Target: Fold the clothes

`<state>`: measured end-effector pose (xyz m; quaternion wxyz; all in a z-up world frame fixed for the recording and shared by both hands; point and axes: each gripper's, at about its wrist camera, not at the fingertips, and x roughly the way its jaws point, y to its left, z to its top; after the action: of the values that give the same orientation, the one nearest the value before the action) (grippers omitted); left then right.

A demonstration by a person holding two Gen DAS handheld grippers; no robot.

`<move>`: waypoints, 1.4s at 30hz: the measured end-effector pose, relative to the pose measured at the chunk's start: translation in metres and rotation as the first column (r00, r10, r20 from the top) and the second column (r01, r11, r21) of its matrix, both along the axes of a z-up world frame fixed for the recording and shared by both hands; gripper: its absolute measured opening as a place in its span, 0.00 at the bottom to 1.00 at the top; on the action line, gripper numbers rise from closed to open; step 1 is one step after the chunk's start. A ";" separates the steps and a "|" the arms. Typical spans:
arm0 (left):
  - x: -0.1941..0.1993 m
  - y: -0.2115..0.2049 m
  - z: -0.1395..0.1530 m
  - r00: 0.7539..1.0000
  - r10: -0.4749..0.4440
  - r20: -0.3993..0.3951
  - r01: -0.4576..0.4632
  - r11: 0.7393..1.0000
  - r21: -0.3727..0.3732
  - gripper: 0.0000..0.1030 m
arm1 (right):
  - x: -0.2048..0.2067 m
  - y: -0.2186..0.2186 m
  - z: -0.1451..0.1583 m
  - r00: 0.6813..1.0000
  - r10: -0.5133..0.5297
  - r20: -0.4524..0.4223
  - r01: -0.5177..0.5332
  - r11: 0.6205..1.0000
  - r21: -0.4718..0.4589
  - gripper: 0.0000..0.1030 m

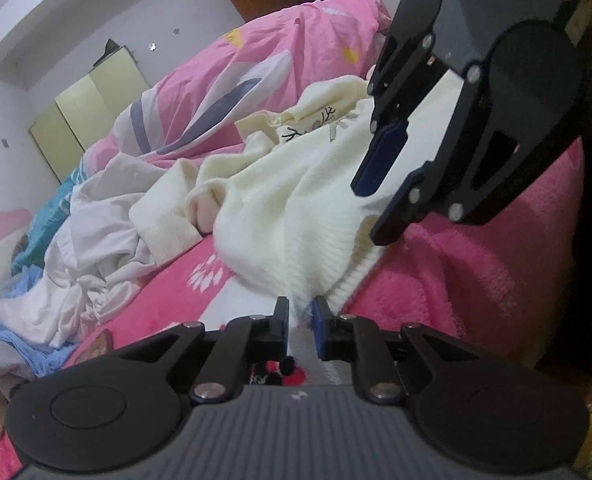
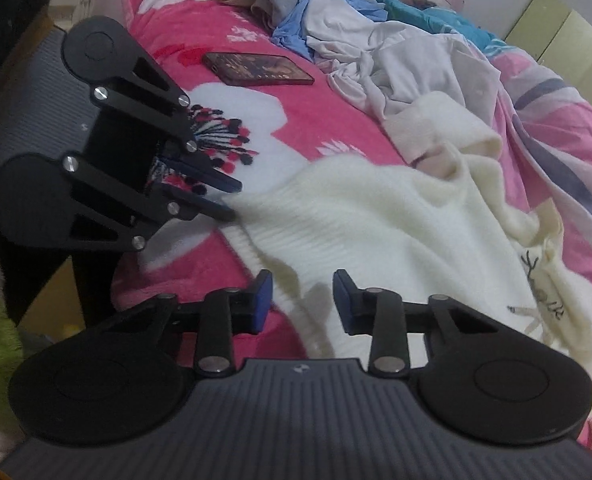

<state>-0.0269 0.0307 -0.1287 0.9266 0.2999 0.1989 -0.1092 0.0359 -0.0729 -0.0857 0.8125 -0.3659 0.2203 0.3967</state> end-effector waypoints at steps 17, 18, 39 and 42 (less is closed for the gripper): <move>0.009 0.060 0.035 0.970 -0.024 -0.243 -0.090 0.890 -0.447 0.39 | -0.001 -0.008 -0.012 0.999 -0.027 -0.024 0.028 1.000 0.011 0.01; 0.010 0.070 0.039 0.965 -0.031 -0.261 -0.111 0.853 -0.511 0.39 | 0.000 -0.008 -0.013 0.999 -0.027 -0.026 0.028 0.999 0.016 0.01; 0.121 0.127 0.019 0.833 0.038 -0.552 -0.491 0.513 -0.704 0.08 | -0.003 -0.014 -0.018 1.000 0.012 -0.013 -0.012 1.000 0.025 0.01; 0.121 0.126 0.019 0.839 0.033 -0.542 -0.474 0.531 -0.702 0.08 | -0.002 -0.014 -0.019 1.000 0.019 -0.014 -0.019 1.000 0.022 0.01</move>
<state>0.0938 0.1568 -0.1102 0.8864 -0.2302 0.3846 -0.1157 0.0340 -0.0866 -0.1043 0.8109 -0.3563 0.2184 0.4095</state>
